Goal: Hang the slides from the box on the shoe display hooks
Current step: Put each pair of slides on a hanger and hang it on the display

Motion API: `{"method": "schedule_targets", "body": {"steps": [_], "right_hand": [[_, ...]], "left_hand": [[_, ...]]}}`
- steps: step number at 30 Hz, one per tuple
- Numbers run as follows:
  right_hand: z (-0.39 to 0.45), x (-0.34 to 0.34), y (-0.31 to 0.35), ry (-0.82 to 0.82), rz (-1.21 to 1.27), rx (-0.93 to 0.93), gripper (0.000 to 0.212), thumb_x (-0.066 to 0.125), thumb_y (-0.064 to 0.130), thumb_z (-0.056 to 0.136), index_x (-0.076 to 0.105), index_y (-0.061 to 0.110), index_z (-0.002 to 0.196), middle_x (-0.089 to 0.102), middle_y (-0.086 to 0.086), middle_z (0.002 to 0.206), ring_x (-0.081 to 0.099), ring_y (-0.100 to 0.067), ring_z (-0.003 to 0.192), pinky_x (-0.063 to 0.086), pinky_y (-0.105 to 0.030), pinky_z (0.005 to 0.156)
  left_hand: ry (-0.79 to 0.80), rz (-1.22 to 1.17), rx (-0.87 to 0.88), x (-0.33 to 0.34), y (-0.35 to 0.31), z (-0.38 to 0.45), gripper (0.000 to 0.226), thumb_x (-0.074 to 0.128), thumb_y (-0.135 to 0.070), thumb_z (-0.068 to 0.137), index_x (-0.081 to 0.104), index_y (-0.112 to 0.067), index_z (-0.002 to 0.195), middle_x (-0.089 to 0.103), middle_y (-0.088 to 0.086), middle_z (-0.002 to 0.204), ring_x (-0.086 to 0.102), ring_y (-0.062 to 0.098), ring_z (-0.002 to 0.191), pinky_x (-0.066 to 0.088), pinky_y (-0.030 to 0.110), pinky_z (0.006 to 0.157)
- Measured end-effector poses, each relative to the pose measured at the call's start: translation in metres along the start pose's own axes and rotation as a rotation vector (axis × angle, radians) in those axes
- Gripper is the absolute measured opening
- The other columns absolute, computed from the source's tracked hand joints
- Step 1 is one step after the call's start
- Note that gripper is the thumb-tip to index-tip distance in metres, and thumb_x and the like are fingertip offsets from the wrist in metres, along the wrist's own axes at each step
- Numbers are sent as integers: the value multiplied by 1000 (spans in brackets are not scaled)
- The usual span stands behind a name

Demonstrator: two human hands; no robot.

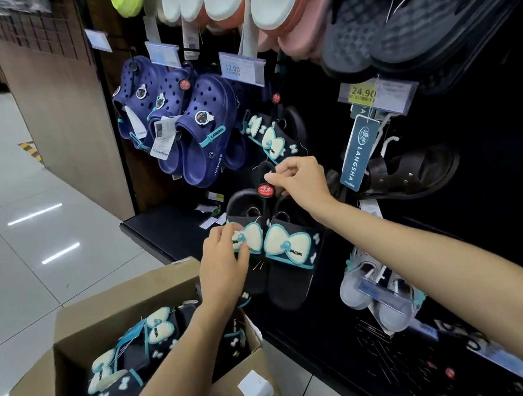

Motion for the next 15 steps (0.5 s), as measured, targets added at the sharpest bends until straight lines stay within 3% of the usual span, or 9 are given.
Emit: {"method": "schedule_targets", "body": {"steps": [6, 12, 15], "right_hand": [[34, 1, 12, -53, -17, -17, 16, 83, 26, 74, 70, 17, 69, 71, -7, 68, 71, -22, 72, 59, -51, 78], [60, -12, 19, -130, 79, 11, 16, 81, 21, 78, 68, 19, 69, 68, 1, 66, 68, -15, 66, 58, -43, 78], [74, -19, 21, -183, 132, 33, 14, 80, 19, 80, 68, 15, 76, 69, -1, 71, 65, -11, 62, 57, -38, 76]], "left_hand": [[43, 144, 0, -4, 21, 0, 35, 56, -17, 92, 53, -25, 126, 52, -7, 120, 48, 17, 110, 47, 34, 82], [100, 173, -22, 1, 42, 5, 10, 56, -26, 92, 59, -28, 101, 54, -9, 91, 54, 17, 88, 47, 36, 72], [90, 154, -52, 2, 50, 7, 10, 56, -26, 92, 61, -29, 100, 56, -10, 89, 55, 15, 87, 48, 35, 72]]}}
Point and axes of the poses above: each hand's wrist, its own z-axis towards the middle knuckle, its own x-axis out of the palm, y = z × x, the point moved 7 cm from there along z, towards the middle knuckle
